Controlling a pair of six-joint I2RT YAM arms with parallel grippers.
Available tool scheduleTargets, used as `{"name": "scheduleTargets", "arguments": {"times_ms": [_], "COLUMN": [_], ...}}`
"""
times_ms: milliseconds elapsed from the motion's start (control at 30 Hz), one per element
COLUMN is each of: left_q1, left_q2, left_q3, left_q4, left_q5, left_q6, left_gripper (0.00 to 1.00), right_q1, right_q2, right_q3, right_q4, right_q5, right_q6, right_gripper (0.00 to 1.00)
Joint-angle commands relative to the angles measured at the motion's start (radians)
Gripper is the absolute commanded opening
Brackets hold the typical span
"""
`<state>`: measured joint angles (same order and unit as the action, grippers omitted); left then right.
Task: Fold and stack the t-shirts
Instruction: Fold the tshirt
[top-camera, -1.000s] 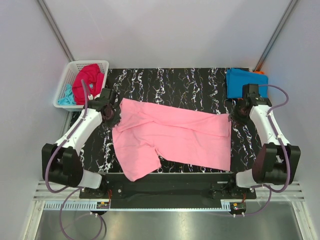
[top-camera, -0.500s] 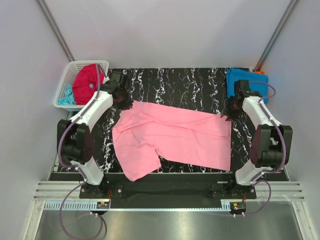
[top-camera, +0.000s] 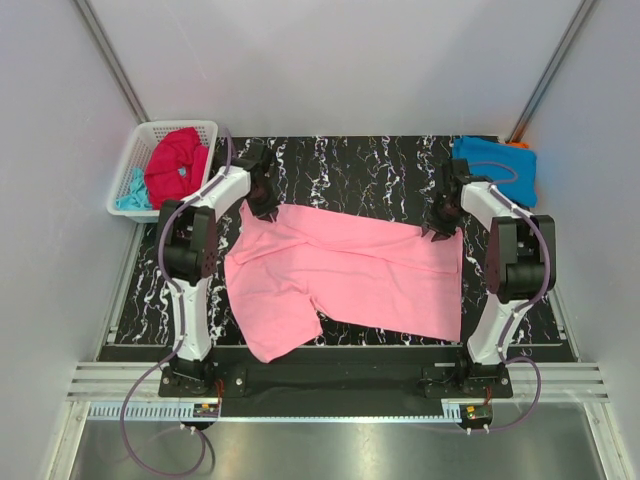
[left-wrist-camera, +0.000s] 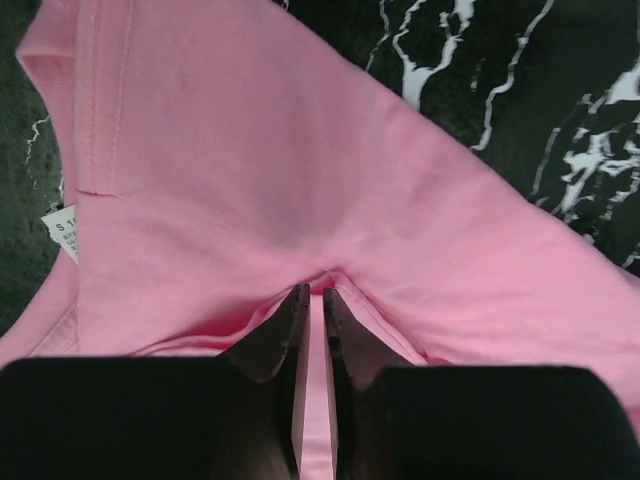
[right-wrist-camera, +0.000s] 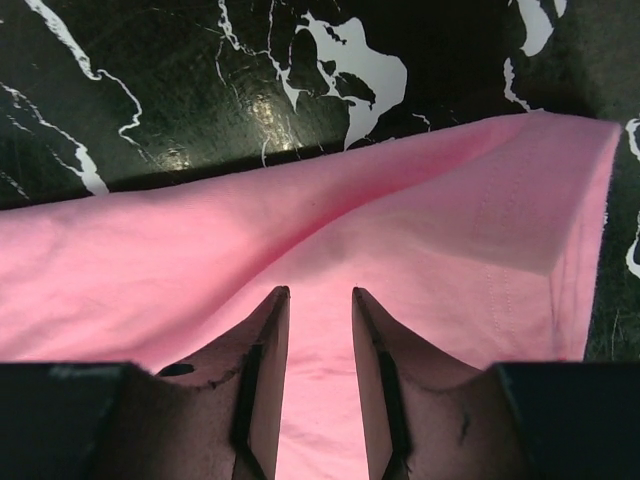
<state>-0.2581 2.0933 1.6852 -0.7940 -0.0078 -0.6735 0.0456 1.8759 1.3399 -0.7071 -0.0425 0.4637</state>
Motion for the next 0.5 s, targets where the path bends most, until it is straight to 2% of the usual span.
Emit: {"name": "scheduleTargets", "arguments": {"times_ms": [0,267,467], "left_q1": [0.002,0.002,0.002], "left_q2": [0.028,0.066,0.094], "left_q3": [0.045,0.03,0.076], "left_q4": [-0.05,-0.083,-0.12], "left_q5": [-0.034,-0.119,-0.168], "left_q6": [0.011,0.014,0.018], "left_gripper": [0.14,0.14,0.14], "right_q1": [0.013,0.025,0.025], "right_q2": [0.026,0.06,0.057], "right_q3": [0.038,0.001,-0.028], "right_q4": [0.0,-0.034,-0.1], "right_q5": [0.036,0.131,0.265], "right_q6": [-0.002,0.0,0.004], "right_gripper": [0.38,0.38,0.33]}}
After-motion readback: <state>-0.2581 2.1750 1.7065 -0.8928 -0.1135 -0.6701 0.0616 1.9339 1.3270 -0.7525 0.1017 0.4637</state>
